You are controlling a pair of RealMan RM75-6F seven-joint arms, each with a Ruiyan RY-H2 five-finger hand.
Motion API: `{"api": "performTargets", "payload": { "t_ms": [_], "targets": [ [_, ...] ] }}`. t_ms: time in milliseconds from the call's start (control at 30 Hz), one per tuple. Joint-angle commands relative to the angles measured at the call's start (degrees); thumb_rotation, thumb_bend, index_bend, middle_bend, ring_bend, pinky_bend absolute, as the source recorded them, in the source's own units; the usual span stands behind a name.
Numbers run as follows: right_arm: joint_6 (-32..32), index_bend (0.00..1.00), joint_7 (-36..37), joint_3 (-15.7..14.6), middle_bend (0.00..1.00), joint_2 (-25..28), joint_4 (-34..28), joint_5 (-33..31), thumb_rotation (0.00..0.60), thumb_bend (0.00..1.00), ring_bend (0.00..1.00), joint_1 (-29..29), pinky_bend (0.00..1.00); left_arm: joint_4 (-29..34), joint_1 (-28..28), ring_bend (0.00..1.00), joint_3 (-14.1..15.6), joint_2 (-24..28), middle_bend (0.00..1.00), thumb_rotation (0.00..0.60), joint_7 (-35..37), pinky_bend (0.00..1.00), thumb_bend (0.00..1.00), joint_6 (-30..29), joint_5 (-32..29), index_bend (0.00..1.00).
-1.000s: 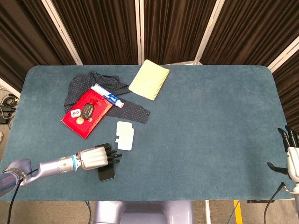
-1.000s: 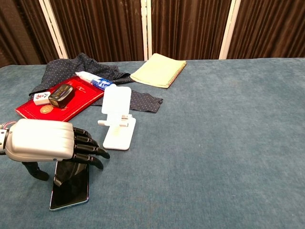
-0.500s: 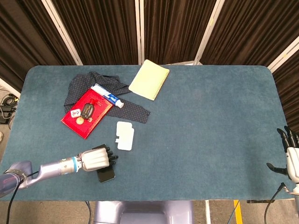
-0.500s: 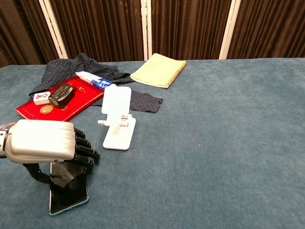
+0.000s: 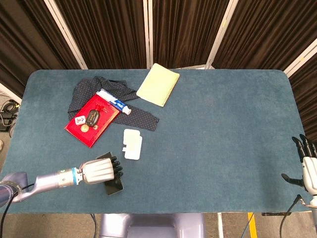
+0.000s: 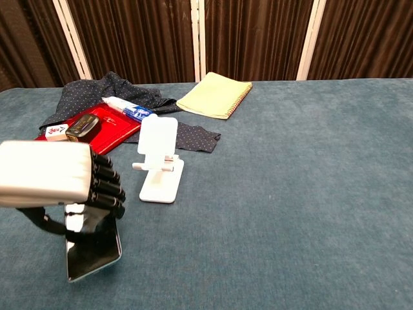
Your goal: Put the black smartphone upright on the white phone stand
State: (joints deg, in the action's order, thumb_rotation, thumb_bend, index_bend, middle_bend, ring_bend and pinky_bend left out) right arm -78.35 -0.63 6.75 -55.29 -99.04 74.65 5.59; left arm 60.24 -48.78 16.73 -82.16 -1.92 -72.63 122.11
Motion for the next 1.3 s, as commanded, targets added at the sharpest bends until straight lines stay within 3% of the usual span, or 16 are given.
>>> {"api": "performTargets", "payload": {
  "t_ms": [33,267,400,700,867,1300],
  "targets": [
    [0.0,0.0,0.0,0.0,0.0,0.0,-0.1,0.0,0.6,0.0,0.0,0.0,0.0,1.4,-1.3,0.45,-1.4,1.9,0.42,0.6,-3.2,0.42,0.0,-1.6,1.2,0.56],
    [-0.1,0.0,0.2,-0.1,0.0,0.1,-0.4,0.4,0.6,0.0,0.0,0.0,0.0,5.2,-4.7,0.45,-5.9,6.9,0.42,0.6,-7.7,0.43,0.0,-2.9,1.1,0.57],
    [0.1,0.0,0.4,-0.1,0.0,0.1,-0.3,0.3,0.6,0.0,0.0,0.1,0.0,3.1,-7.5,0.45,-7.8,8.6,0.42,0.6,-8.7,0.43,0.0,-4.6,3.1,0.57],
    [1.1,0.0,1.0,0.5,0.0,0.1,0.8,-2.1,0.6,0.0,0.0,0.2,0.0,-12.5,-13.7,0.45,-6.6,5.7,0.42,0.6,-3.4,0.42,0.0,-6.8,8.6,0.58],
    [1.7,0.0,0.9,0.7,0.0,-0.1,1.4,-3.2,0.6,0.0,0.0,0.4,0.0,-18.0,-16.5,0.45,-5.6,3.4,0.42,0.6,-2.7,0.42,0.0,-6.2,9.8,0.58],
    [2.5,0.0,2.3,1.0,0.0,0.0,2.1,-3.7,0.6,0.0,0.0,0.5,0.0,-20.2,-18.4,0.45,-6.4,-1.8,0.41,0.6,-5.9,0.39,0.0,-3.2,6.4,0.58]
  ]
}}
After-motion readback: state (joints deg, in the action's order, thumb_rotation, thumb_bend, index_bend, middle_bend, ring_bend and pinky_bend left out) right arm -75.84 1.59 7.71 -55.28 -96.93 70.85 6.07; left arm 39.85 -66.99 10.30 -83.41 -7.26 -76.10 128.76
